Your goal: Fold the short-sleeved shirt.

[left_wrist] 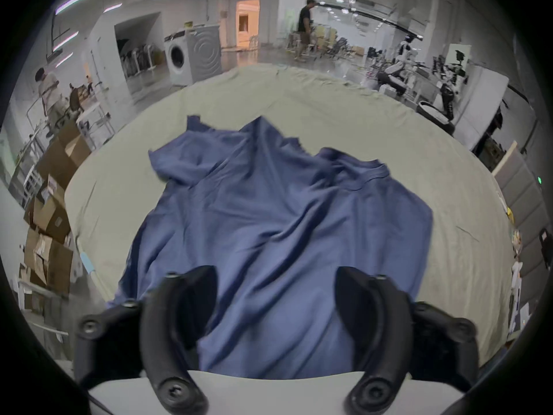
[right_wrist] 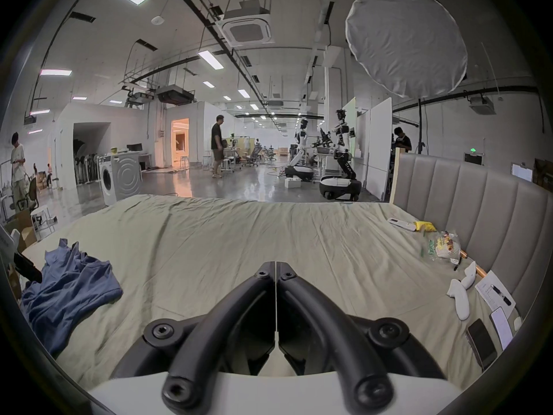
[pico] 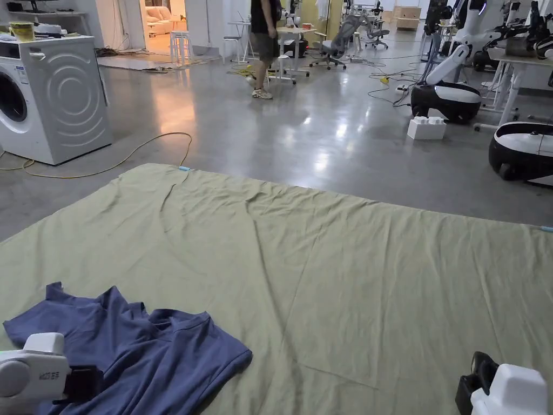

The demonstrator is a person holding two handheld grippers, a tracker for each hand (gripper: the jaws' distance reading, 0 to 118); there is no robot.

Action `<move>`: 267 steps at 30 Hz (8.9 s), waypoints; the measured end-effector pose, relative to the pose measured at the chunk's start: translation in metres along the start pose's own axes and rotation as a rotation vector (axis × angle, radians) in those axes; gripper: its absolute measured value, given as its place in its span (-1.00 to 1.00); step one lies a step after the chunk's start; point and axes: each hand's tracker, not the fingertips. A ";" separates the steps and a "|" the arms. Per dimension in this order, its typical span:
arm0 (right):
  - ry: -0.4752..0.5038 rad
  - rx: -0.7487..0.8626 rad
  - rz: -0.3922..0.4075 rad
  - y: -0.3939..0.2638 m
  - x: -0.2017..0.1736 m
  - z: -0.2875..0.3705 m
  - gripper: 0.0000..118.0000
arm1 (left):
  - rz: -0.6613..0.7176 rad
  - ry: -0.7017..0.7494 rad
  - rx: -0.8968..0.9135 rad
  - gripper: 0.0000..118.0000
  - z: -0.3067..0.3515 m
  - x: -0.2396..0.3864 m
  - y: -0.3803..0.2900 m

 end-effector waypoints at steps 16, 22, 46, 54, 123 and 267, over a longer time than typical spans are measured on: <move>0.014 -0.068 0.013 -0.014 -0.022 -0.012 -0.98 | -0.102 0.034 -0.133 0.28 -0.056 -0.019 -0.013; 0.018 -0.074 0.032 -0.015 -0.027 -0.010 -0.98 | -0.098 0.058 -0.094 -0.82 -0.053 -0.023 -0.014; 0.013 -0.048 0.000 -0.006 -0.012 0.001 -0.98 | -0.215 -0.135 0.316 -0.94 0.046 0.036 0.043; -0.008 -0.017 -0.028 0.003 0.009 0.010 -0.98 | -0.276 -0.280 0.501 -0.94 0.103 0.110 0.075; -0.105 0.090 -0.022 0.030 0.080 0.049 -0.98 | -0.218 -0.308 0.618 -0.98 0.108 0.251 -0.040; -0.157 -0.120 0.057 0.160 0.160 -0.105 -0.87 | -0.195 -0.175 0.490 -0.93 0.066 0.220 0.165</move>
